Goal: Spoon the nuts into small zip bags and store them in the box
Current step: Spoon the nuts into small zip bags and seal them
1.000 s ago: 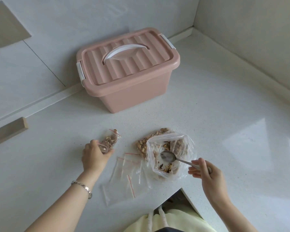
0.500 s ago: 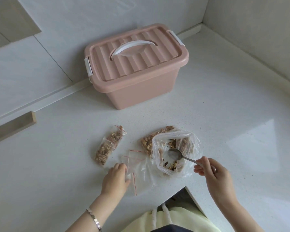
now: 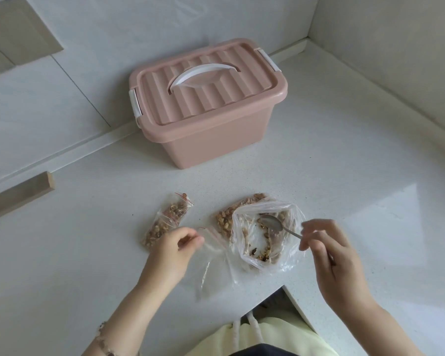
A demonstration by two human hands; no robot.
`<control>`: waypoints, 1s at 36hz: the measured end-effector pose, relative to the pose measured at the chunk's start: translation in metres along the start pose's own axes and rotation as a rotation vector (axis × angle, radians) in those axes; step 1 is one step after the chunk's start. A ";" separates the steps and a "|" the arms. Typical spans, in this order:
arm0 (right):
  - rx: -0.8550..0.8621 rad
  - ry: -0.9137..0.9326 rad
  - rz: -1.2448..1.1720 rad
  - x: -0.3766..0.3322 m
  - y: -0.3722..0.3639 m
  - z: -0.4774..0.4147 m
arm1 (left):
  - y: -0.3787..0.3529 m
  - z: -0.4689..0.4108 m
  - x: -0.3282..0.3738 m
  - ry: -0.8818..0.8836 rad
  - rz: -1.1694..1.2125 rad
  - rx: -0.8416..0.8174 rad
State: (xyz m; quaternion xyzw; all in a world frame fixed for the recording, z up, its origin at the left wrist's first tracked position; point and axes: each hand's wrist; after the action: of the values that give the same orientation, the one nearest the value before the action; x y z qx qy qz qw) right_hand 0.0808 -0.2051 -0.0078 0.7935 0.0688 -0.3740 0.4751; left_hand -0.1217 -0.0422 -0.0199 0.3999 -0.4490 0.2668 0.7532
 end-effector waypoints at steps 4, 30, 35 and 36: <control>-0.070 0.041 -0.095 -0.022 0.006 -0.016 | -0.015 0.002 0.026 -0.053 0.253 -0.105; -0.188 -0.166 0.118 -0.038 -0.009 -0.016 | -0.087 0.030 0.058 0.050 0.604 -0.085; -0.256 -0.119 0.142 -0.038 -0.005 -0.014 | -0.088 0.030 0.056 0.171 0.705 -0.060; -0.281 -0.118 0.147 -0.039 -0.004 -0.013 | -0.087 0.030 0.056 0.182 0.720 -0.062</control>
State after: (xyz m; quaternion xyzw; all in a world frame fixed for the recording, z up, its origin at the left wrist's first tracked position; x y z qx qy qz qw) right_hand 0.0583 -0.1824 0.0185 0.6989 0.0340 -0.3709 0.6106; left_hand -0.0435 -0.1119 0.0063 0.1678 -0.5000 0.5354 0.6597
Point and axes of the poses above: each hand's wrist, its own z-axis away from the middle knuckle, its own y-axis out of the back of the hand, x = y × z, and after that the axes turned 14 degrees about z, right-handed
